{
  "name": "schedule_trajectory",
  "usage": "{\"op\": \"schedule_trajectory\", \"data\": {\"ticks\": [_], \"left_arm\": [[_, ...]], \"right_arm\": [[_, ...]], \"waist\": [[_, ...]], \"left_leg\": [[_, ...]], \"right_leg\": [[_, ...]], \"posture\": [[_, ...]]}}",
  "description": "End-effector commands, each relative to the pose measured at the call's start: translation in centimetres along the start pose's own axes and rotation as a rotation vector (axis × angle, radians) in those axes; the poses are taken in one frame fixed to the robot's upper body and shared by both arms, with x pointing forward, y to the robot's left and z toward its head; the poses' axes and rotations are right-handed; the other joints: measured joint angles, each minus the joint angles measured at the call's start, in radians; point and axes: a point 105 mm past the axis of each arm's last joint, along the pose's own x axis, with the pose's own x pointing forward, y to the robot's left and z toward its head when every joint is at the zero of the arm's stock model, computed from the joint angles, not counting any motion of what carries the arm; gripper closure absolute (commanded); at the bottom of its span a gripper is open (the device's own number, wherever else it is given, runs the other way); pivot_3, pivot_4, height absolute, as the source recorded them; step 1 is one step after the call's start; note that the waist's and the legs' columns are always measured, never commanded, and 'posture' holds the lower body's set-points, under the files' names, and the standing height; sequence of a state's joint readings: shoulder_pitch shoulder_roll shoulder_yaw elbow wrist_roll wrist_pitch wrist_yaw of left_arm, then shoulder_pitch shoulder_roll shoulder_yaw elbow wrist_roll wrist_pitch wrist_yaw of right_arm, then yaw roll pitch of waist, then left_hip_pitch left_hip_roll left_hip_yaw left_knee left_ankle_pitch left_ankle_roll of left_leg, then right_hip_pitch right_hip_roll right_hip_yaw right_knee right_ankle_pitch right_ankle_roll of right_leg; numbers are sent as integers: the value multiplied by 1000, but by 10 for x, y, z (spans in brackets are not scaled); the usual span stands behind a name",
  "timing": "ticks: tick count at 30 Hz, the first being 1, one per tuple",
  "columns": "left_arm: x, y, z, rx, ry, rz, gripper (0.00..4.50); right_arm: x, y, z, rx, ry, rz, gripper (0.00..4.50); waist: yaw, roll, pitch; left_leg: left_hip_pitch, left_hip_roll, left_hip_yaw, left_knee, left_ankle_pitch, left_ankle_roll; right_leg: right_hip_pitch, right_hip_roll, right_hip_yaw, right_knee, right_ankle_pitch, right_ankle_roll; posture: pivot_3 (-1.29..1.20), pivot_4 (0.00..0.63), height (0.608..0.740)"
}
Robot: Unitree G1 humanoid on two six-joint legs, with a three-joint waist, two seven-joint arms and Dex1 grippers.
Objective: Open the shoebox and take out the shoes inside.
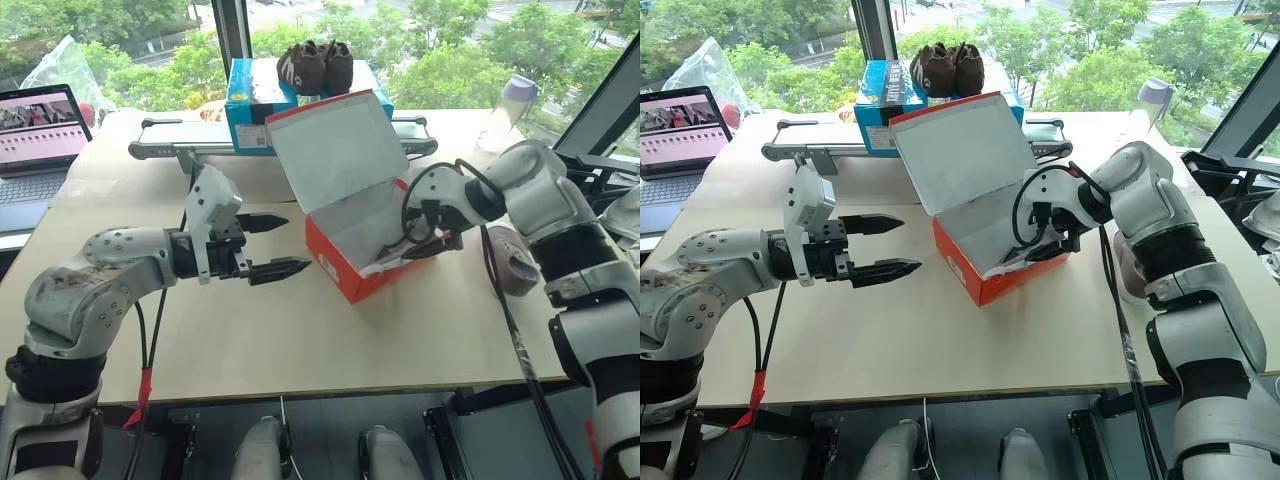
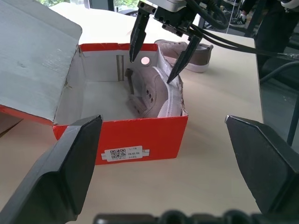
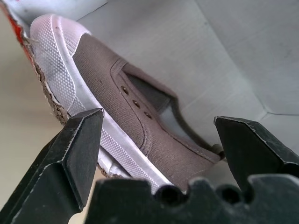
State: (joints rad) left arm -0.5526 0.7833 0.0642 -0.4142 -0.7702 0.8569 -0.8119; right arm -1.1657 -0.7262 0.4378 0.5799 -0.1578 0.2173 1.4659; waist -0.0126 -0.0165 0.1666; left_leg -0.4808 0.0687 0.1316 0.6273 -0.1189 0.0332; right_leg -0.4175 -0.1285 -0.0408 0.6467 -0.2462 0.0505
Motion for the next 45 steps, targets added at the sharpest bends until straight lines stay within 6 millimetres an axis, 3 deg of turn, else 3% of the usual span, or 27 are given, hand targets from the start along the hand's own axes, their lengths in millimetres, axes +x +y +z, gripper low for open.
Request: {"op": "schedule_trajectory", "data": {"ticks": [1, 21, 32, 40, 45], "left_arm": [[-2, -1, 12, 44, -30, 1, 0], [0, -3, 11, 41, -34, -1, 0], [-2, -3, 10, 34, -37, 19, 0], [-2, -4, 9, 33, -43, 35, 0], [-4, -6, 8, 26, -47, 47, 0]], "right_arm": [[-12, -6, 1, -27, 5, -34, 75], [-18, -7, 12, -139, 26, 44, 75], [-5, -5, 16, -199, 43, 92, 75], [9, 8, 8, -274, 101, 192, 75], [4, -1, 13, -273, 107, 181, 75]], "waist": [[0, 0, 0], [-1, 0, 0], [-1, 0, 0], [-2, 0, 0], [-7, 0, 0]], "left_leg": [[0, 0, 0, 0, 0, 0], [0, 0, 0, 0, 0, 0], [0, 0, 0, 0, 0, 0], [0, 0, 0, 0, 0, 0], [4, 0, 0, 0, -3, -6]], "right_leg": [[0, 0, 0, 0, 0, 0], [0, 0, 0, 0, 0, 0], [0, 0, 0, 0, 0, 0], [0, 0, 0, 0, 0, 0], [4, 0, 0, 0, 0, 0]], "posture": [[0, 150, 740], [0, 150, 740], [0, 150, 740], [0, 150, 740], [0, 150, 740]]}}
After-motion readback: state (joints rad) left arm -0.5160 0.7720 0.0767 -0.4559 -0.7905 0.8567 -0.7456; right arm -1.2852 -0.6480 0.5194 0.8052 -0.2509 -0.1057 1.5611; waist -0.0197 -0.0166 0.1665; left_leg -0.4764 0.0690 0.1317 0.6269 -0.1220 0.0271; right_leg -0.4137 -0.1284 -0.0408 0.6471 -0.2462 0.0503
